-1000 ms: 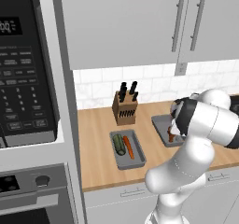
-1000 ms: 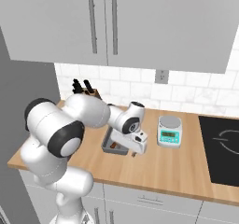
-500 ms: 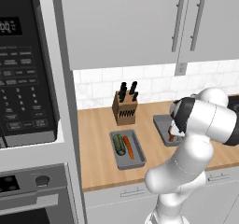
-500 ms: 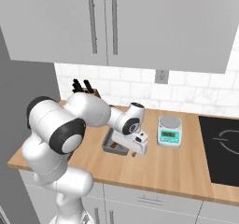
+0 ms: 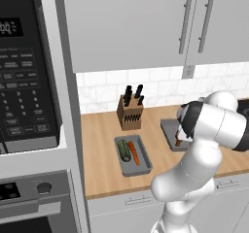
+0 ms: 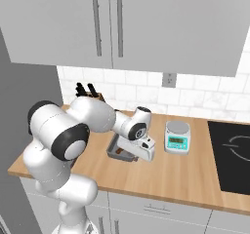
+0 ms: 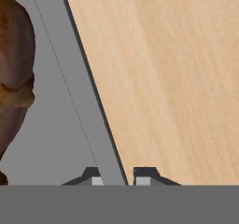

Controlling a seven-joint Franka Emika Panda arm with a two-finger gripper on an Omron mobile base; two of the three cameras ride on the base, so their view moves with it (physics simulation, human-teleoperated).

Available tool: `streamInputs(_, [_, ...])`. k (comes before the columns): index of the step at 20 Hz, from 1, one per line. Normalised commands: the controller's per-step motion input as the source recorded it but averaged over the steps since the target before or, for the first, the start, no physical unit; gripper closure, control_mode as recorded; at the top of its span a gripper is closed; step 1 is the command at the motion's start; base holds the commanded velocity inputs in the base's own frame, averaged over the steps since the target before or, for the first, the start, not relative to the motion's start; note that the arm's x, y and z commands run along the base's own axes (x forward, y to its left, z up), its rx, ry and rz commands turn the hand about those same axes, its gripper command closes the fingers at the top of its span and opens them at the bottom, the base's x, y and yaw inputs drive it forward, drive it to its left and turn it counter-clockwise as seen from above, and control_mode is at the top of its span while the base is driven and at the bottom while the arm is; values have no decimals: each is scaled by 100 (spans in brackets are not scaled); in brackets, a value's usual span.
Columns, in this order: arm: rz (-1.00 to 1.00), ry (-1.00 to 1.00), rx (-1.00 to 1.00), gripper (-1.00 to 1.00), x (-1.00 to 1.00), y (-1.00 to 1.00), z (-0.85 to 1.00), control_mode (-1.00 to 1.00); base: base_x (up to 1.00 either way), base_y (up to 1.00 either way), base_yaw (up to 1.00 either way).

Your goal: Take the meat container that has the chicken drumstick and place it on the second highest rack of the freezer. Then take the vegetable container that has the carrot and cucumber and place it on the highest rack of the freezer.

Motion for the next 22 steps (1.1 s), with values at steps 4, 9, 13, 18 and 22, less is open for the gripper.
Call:
streamInputs(4, [-6, 0, 0, 100, -14, 11, 3, -100, 0, 0, 0])
streamInputs(9, [-1, -5, 0, 100, -40, 14, 38, -100, 0, 0, 0])
streamInputs(13, [3, -3, -2, 100, -66, 30, 88, -100, 0, 0, 0])
streamInputs(18, [10, -1, -5, 100, -62, 40, 94, -100, 0, 0, 0])
streamInputs(22, [16, -5, -4, 100, -63, 49, 81, -100, 0, 0, 0])
